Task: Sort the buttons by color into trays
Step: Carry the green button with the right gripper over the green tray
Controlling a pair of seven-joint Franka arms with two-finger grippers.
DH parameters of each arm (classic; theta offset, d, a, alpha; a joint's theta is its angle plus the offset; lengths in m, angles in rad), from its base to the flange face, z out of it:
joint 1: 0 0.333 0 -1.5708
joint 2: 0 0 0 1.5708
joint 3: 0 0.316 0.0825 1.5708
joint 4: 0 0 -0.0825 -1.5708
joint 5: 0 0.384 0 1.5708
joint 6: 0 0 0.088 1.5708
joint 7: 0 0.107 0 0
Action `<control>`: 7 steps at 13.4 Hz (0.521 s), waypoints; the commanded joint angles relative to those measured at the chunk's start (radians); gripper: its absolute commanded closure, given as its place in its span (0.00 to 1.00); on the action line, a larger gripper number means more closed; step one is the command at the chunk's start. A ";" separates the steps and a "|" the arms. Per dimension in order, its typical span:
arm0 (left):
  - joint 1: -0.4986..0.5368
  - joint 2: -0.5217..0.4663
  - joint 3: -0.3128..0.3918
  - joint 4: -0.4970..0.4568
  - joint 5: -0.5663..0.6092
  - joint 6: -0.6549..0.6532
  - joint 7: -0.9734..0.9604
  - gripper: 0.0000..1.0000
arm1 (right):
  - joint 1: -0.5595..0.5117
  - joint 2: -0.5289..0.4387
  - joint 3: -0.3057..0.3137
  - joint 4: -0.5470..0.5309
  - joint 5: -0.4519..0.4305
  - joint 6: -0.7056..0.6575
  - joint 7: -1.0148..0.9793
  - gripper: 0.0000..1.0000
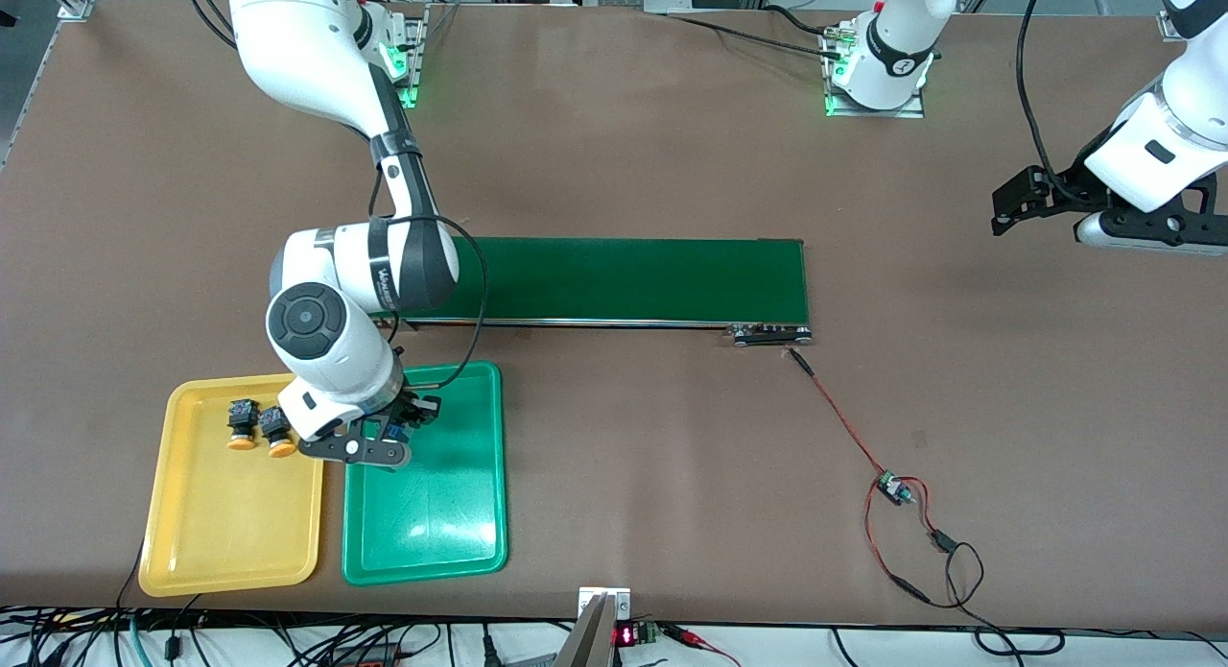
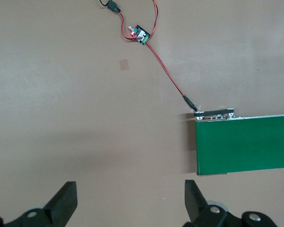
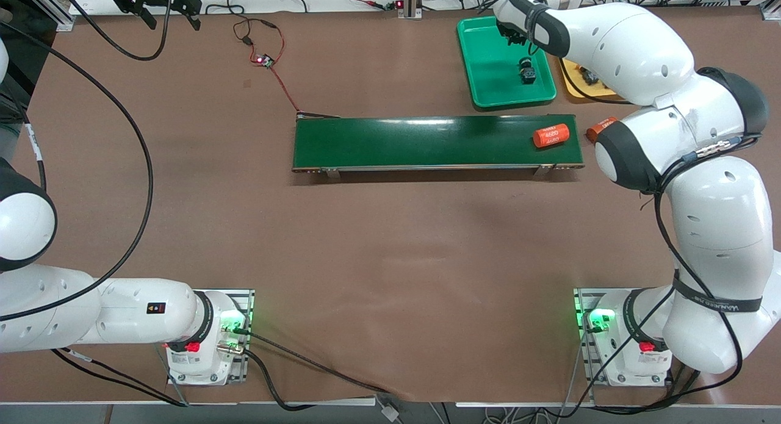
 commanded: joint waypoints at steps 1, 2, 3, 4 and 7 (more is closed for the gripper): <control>-0.005 0.013 0.005 0.031 -0.021 -0.030 0.006 0.00 | -0.037 0.055 0.065 0.010 0.009 0.109 -0.035 1.00; -0.005 0.013 0.005 0.033 -0.020 -0.030 0.006 0.00 | -0.048 0.075 0.068 0.012 0.009 0.141 -0.079 1.00; -0.005 0.013 0.005 0.042 -0.021 -0.030 0.006 0.00 | -0.066 0.091 0.077 0.015 0.011 0.169 -0.141 1.00; -0.007 0.016 0.005 0.050 -0.020 -0.033 0.006 0.00 | -0.091 0.105 0.108 0.033 0.011 0.175 -0.164 1.00; -0.009 0.016 0.005 0.050 -0.020 -0.039 0.004 0.00 | -0.171 0.141 0.223 0.091 0.008 0.174 -0.222 1.00</control>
